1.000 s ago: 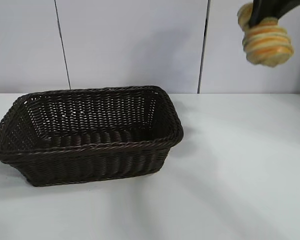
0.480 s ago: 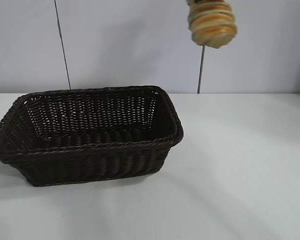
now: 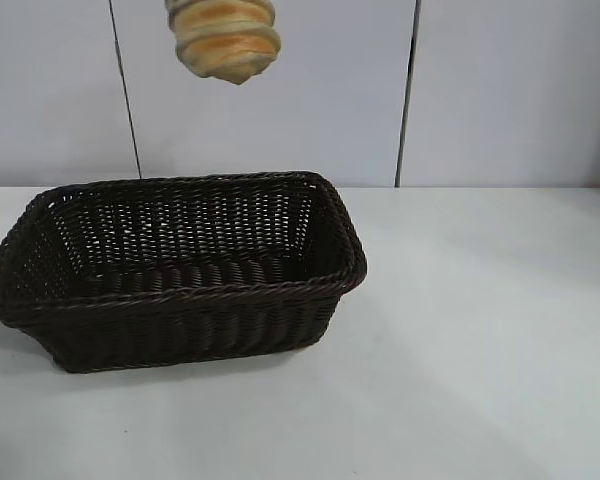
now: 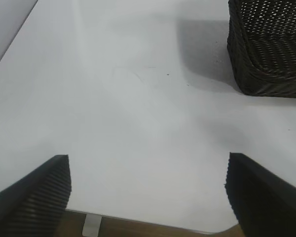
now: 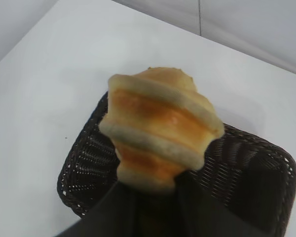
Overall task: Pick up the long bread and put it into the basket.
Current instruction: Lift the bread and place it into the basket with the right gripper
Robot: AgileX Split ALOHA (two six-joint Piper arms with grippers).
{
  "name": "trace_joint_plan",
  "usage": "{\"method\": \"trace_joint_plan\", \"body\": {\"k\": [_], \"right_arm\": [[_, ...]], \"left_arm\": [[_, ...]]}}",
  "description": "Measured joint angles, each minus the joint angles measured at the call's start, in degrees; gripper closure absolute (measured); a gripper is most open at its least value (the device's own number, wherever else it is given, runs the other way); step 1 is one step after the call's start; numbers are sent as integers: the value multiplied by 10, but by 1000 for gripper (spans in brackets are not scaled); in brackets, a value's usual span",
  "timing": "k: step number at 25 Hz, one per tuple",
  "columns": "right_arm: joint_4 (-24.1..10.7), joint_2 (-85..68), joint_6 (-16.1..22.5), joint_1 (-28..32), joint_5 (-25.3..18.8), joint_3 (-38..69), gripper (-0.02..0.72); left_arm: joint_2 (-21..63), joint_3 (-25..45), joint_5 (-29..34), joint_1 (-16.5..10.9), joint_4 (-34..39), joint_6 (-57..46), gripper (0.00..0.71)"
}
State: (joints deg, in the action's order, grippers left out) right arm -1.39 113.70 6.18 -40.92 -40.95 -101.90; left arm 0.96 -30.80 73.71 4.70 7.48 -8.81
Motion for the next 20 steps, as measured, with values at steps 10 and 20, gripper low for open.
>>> {"method": "trace_joint_plan", "body": {"k": [10, 20], "right_arm": [[-3, 106, 0, 0, 29, 0, 589], [-4, 105, 18, 0, 2, -18, 44]], "left_arm": [[0, 0, 0, 0, 0, 0, 95], [0, 0, 0, 0, 0, 0, 95]]}}
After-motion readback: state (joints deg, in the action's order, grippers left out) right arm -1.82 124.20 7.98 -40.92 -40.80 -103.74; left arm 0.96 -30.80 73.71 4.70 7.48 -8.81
